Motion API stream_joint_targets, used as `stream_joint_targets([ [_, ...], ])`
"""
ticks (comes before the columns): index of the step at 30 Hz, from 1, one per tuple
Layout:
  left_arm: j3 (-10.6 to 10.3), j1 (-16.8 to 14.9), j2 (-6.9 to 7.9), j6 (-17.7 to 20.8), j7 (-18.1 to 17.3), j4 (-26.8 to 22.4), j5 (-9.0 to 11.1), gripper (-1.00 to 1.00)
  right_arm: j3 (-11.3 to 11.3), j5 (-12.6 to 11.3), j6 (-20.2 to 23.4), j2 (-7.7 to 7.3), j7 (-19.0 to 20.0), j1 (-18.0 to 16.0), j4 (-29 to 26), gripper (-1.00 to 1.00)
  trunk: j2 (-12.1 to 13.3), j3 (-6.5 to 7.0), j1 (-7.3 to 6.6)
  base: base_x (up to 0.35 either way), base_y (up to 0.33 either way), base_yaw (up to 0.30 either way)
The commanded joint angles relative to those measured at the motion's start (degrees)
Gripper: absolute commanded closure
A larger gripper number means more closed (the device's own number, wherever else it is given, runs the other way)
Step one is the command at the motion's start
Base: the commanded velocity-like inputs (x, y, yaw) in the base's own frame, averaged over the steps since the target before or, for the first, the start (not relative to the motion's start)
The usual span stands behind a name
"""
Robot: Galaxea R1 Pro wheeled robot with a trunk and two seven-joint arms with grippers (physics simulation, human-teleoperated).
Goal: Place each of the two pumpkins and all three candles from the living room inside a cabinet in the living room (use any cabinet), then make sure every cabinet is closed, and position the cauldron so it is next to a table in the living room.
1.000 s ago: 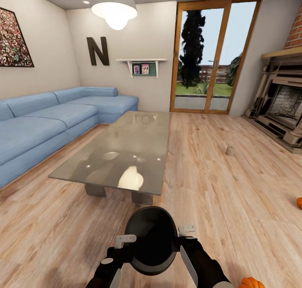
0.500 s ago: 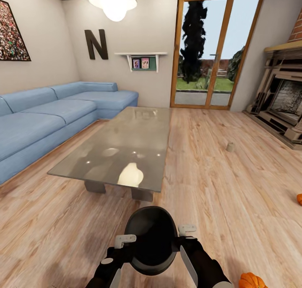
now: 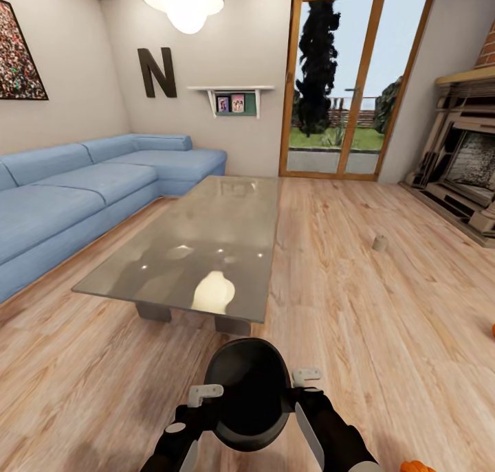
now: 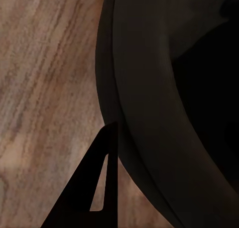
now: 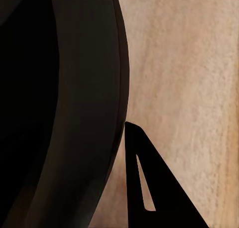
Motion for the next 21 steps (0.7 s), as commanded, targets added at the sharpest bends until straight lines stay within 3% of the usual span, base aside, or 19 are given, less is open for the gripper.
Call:
stream_joint_targets([
  [1, 0.0, 0.0, -0.03, -0.1, -3.0, -0.1, 3.2, 1.0, -0.1, -1.9, -0.2, 0.05, 0.4, 0.0, -0.1, 1.0, 0.0, 0.01, -0.01, 0.008, 0.0, 0.0],
  [11, 0.0, 0.0, -0.03, 0.0, -3.0, -0.1, 3.2, 1.0, -0.1, -1.9, -0.2, 0.05, 0.4, 0.0, 0.0, 1.0, -0.1, -1.99, 0.23, 0.001, 0.0, 0.0],
  [21, 0.0, 0.0, -0.03, 0.0, -3.0, -0.1, 3.3, 1.0, -0.1, -1.9, -0.2, 0.05, 0.4, 0.0, 0.0, 1.0, -0.2, -2.87, 0.33, 0.0, 0.0, 0.0],
])
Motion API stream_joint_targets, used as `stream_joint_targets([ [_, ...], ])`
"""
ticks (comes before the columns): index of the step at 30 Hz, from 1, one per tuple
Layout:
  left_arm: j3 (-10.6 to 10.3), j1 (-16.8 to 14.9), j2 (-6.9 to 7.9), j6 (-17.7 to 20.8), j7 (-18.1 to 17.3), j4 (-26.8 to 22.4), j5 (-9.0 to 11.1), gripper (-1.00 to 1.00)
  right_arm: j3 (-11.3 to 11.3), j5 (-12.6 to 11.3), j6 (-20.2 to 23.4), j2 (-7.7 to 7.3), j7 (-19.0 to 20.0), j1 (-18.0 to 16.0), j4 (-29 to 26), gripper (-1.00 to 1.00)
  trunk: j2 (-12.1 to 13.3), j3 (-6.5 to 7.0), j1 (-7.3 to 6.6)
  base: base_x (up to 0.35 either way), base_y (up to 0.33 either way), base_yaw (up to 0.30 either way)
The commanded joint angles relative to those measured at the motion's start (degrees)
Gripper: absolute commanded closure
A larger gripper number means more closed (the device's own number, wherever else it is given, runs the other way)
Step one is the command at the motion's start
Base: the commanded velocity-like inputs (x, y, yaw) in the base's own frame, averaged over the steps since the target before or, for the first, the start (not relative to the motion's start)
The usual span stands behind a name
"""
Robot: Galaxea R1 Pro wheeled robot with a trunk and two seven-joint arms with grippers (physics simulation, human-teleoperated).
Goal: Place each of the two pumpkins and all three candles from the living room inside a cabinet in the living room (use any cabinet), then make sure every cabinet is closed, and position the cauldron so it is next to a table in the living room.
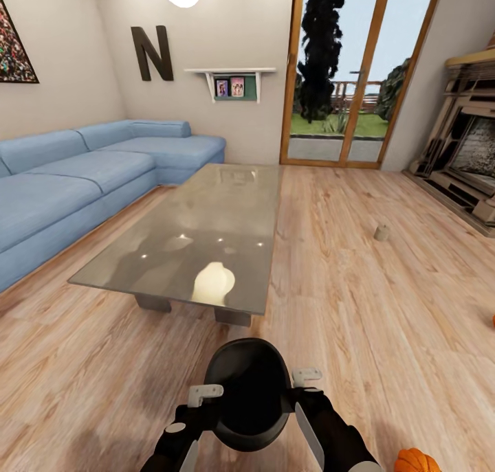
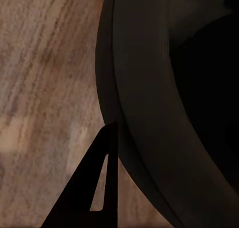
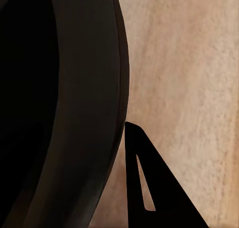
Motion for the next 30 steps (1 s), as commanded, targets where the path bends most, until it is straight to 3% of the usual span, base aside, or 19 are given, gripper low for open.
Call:
stream_joint_targets([
  [1, 0.0, 0.0, -0.03, -0.1, -3.0, -0.1, 3.3, 1.0, -0.1, -1.8, -0.2, 0.05, 0.4, 0.0, -0.1, 1.0, 0.0, 0.0, -0.01, 0.0, 0.0, 0.0],
  [26, 0.0, 0.0, -0.03, -0.2, -3.0, -0.1, 3.3, 1.0, -0.1, -1.8, -0.2, 0.05, 0.4, 0.0, -0.1, 1.0, 0.0, 0.0, -0.01, 0.048, 0.0, 0.0],
  [30, 0.0, 0.0, -0.03, -0.2, -3.0, -0.1, 3.3, 1.0, -0.1, -1.8, -0.2, 0.05, 0.4, 0.0, -0.1, 1.0, -0.1, -0.88, 0.1, 0.001, 0.0, 0.0],
])
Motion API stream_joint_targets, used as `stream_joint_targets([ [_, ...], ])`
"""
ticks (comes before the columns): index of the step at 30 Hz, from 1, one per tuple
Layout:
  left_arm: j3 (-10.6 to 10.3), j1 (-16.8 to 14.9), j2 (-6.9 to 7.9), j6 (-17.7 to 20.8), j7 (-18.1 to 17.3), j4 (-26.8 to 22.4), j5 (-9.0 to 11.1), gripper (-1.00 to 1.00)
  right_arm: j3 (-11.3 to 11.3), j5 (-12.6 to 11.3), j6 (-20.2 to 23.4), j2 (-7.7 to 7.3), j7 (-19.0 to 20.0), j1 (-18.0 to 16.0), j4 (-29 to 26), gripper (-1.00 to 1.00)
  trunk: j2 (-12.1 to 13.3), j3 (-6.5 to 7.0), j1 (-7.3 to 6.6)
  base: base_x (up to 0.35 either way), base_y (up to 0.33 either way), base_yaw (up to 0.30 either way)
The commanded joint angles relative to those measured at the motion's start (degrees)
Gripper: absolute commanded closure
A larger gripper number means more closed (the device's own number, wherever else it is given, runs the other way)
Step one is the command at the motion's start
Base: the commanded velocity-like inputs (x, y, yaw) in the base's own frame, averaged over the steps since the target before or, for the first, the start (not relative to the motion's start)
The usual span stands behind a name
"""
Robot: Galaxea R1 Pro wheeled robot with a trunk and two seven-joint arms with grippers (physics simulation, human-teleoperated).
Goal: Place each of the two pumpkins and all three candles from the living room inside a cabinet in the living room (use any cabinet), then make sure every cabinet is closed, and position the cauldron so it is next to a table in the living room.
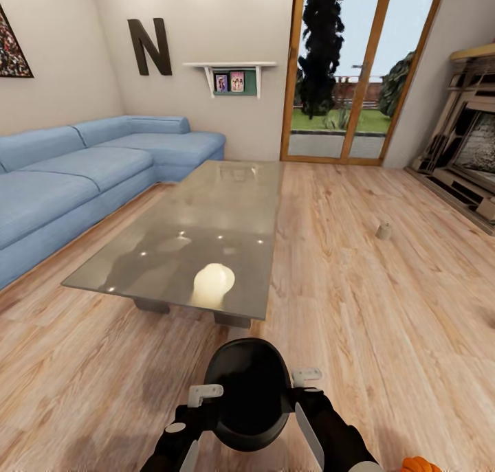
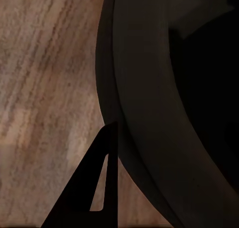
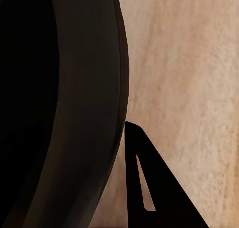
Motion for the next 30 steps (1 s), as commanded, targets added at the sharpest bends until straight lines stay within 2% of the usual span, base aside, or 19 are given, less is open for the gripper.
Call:
stream_joint_targets([
  [1, 0.0, 0.0, -0.03, -0.1, -3.1, -0.1, 3.2, 1.0, -0.1, -1.8, -0.2, 0.04, 0.4, 0.0, -0.1, 1.0, 0.0, 0.0, -0.01, 0.0, 0.0, 0.0],
  [3, 0.0, 0.0, -0.03, -0.1, -3.1, -0.1, 3.2, 1.0, -0.1, -1.8, -0.2, 0.04, 0.4, 0.0, -0.1, 1.0, 0.0, 0.0, -0.01, 0.0, 0.0, 0.0],
  [8, 0.0, 0.0, -0.03, -0.1, -3.1, -0.1, 3.3, 1.0, -0.1, -1.8, -0.2, 0.04, 0.4, 0.0, -0.1, 1.0, -0.1, -1.11, 0.12, 0.0, 0.0, 0.0],
  [19, 0.0, 0.0, -0.03, -0.1, -3.1, -0.2, 3.2, 1.0, -0.1, -1.8, -0.2, 0.04, 0.4, 0.0, -0.1, 1.0, -0.1, -1.11, 0.12, 0.0, 0.0, 0.0],
  [20, 0.0, 0.0, -0.03, -0.1, -3.1, -0.2, 3.2, 1.0, -0.1, -1.8, -0.2, 0.04, 0.4, 0.0, -0.1, -1.0, -0.1, -1.11, 0.12, 0.0, 0.0, 0.0],
  [24, 0.0, 0.0, -0.03, -0.1, -3.1, -0.2, 3.2, 1.0, -0.1, -1.8, -0.2, 0.04, 0.4, 0.0, -0.1, -1.0, -0.1, -1.11, 0.12, 0.0, 0.0, 0.0],
  [25, 0.0, 0.0, -0.03, -0.1, -3.1, -0.2, 3.2, -1.0, -0.1, -1.8, -0.2, 0.04, 0.4, 0.0, -0.1, -1.0, -0.1, -1.11, 0.12, 0.0, 0.0, 0.0],
  [30, 0.0, 0.0, -0.03, -0.1, -3.1, -0.2, 3.2, -1.0, -0.1, -1.9, -0.2, 0.04, 0.4, 0.0, -0.1, -1.0, -0.1, -1.11, 0.12, 0.0, 0.0, 0.0],
])
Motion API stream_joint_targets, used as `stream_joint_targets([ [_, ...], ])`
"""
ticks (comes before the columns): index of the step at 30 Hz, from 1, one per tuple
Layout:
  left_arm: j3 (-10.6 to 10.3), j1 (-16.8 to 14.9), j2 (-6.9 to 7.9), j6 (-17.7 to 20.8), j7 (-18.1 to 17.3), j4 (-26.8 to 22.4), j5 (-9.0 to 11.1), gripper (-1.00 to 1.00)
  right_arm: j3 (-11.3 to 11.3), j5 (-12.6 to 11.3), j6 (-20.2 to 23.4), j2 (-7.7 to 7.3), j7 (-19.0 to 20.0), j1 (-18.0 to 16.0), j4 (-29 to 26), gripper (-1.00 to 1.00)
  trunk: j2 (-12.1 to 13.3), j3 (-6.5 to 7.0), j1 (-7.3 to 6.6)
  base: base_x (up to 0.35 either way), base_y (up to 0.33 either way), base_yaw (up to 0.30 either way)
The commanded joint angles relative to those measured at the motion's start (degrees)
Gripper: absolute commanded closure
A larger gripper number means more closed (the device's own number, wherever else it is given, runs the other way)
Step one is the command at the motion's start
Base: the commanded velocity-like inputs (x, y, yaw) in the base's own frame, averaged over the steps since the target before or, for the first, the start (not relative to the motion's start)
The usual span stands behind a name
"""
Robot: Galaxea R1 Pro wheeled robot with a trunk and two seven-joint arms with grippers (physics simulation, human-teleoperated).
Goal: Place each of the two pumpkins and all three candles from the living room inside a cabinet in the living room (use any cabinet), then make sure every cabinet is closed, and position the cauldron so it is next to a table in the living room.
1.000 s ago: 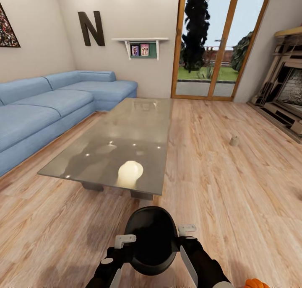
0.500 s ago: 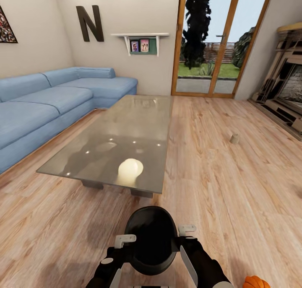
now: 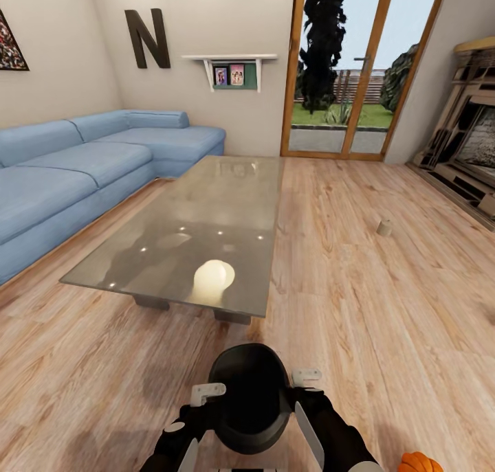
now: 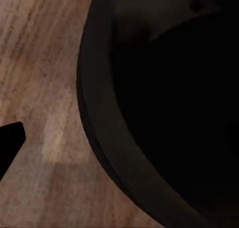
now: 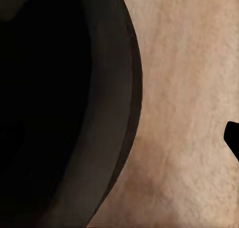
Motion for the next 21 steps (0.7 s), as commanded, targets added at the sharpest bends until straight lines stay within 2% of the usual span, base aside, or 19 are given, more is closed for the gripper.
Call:
stream_joint_targets([
  [1, 0.0, 0.0, 0.0, 0.0, 0.0, 0.0, 0.0, -1.0, 0.0, 0.0, 0.0, 0.0, 0.0, 0.0, 0.0, -1.0, 0.0, 0.0, 0.0, 0.0, 0.0, 0.0],
  [4, 0.0, 0.0, 0.0, 0.0, 0.0, 0.0, 0.0, -1.0, 0.0, 0.0, 0.0, 0.0, 0.0, 0.0, 0.0, -1.0, 0.0, 0.0, 0.0, 0.0, 0.0, 0.0],
  [21, 0.0, 0.0, 0.0, 0.6, -0.2, -1.6, 0.1, -1.0, 0.0, 0.0, 0.1, 0.0, 0.0, 0.0, 0.0, -1.0, 0.2, 3.77, -0.44, 0.0, 0.0, 0.0],
])
